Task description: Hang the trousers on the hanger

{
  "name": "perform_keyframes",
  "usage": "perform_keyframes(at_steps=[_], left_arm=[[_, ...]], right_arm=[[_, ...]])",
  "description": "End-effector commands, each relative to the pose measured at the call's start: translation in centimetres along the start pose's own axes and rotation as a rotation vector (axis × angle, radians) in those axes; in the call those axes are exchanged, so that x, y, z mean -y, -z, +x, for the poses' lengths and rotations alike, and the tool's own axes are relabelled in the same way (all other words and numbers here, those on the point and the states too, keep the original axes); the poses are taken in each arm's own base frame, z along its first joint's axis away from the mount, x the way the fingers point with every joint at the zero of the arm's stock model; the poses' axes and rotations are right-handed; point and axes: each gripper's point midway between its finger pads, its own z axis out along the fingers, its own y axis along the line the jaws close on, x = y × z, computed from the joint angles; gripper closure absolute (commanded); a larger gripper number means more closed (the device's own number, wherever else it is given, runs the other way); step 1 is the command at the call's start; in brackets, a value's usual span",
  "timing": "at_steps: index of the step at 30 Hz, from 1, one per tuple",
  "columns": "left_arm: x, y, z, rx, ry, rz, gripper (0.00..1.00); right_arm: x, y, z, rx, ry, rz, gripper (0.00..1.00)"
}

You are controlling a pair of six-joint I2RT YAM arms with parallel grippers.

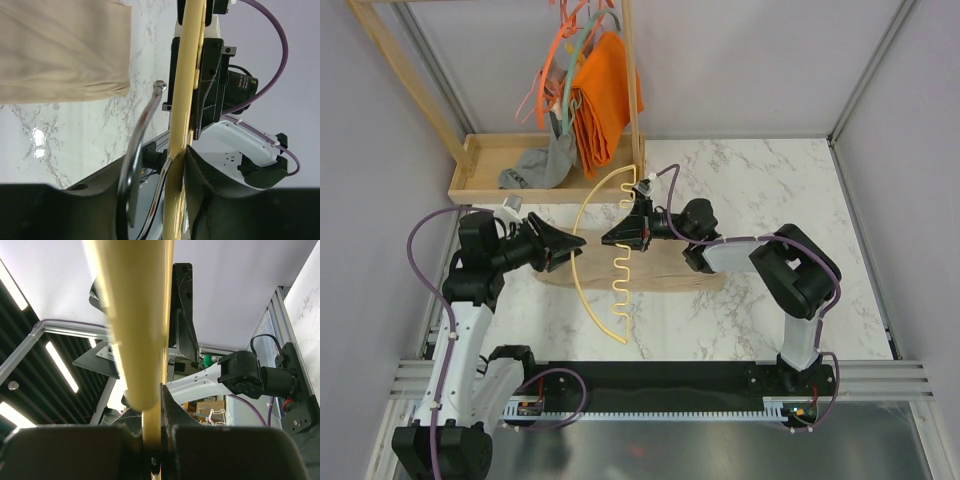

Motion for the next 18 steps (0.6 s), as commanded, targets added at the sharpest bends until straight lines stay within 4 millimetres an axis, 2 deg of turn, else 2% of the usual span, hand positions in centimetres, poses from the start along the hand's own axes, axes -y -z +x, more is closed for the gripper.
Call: perform_keyframes(at_steps=[1, 3, 4, 5, 6, 7, 8, 9, 10, 11, 12, 13, 15, 16, 17, 18], left_arm=[[1.3, 0.3, 0.3, -0.018, -0.018, 0.050, 0.55], [1.2, 0.2, 0.4, -0.024, -0.019, 0.048, 0.72], [1.2, 0.1, 0.3, -0.021, -0.021, 0.046, 0.88], [1.2, 0.2, 0.2, -0.018, -0.022, 0.045, 0.98], [1.0, 0.1, 0.2, -0.016, -0.022, 0.041, 0.98], [0.7, 0.1, 0.1, -0.006, -0.021, 0.029, 0.98], [0.6, 0.1, 0.1, 0.002, -0.031, 0.021, 0.98], [0.2, 0.2, 0.0, 0.015, -0.036, 0.006, 0.98], [-0.4, 0.1, -0.3, 0.039, -0.039, -0.024, 0.98], [-0.8, 0.2, -0.5, 0.058, -0.075, -0.040, 0.98], [-1.2, 0.2, -0.7, 0.073, -0.090, -0.059, 0.98], [-2.3, 0.1, -1.3, 0.112, -0.100, -0.106, 0.98], [-3.5, 0.2, -1.9, 0.157, -0.138, -0.151, 0.98], [-4.7, 0.2, -2.4, 0.191, -0.141, -0.194, 0.98], [-4.2, -0.2, -2.3, 0.195, -0.184, -0.169, 0.98], [-4.3, -0.5, -2.1, 0.193, -0.202, -0.161, 0.98]], right_arm=[[-2.2, -1.1, 0.2, -0.014, 0.104, -0.064, 1.00], [-1.8, -1.3, 0.2, -0.014, 0.098, -0.049, 1.00], [-1.8, -1.3, 0.2, -0.013, 0.112, -0.045, 1.00], [-1.2, -1.3, 0.0, -0.007, 0.096, -0.022, 1.00], [-1.0, -1.3, 0.1, -0.016, 0.098, -0.004, 0.98], [-0.4, -1.1, 0.1, -0.018, 0.092, 0.027, 0.81], [1.6, -0.8, -0.1, -0.014, 0.093, 0.104, 0.70], [1.6, -0.1, -0.4, -0.007, 0.113, 0.145, 0.60], [2.7, 0.6, -1.0, 0.008, 0.118, 0.209, 0.47], [6.9, 2.7, -0.8, -0.006, 0.130, 0.397, 0.43], [6.6, 4.1, -2.3, 0.021, 0.177, 0.474, 0.38], [10.0, 7.4, -1.6, 0.031, 0.083, 0.688, 0.31], [11.2, 11.8, -2.9, 0.029, 0.196, 0.851, 0.29], [12.2, 14.4, -2.5, 0.044, 0.159, 0.958, 0.28], [12.4, 16.1, -2.5, 0.061, 0.158, 1.000, 0.28], [12.5, 18.7, -2.6, 0.092, 0.166, 1.039, 0.28]])
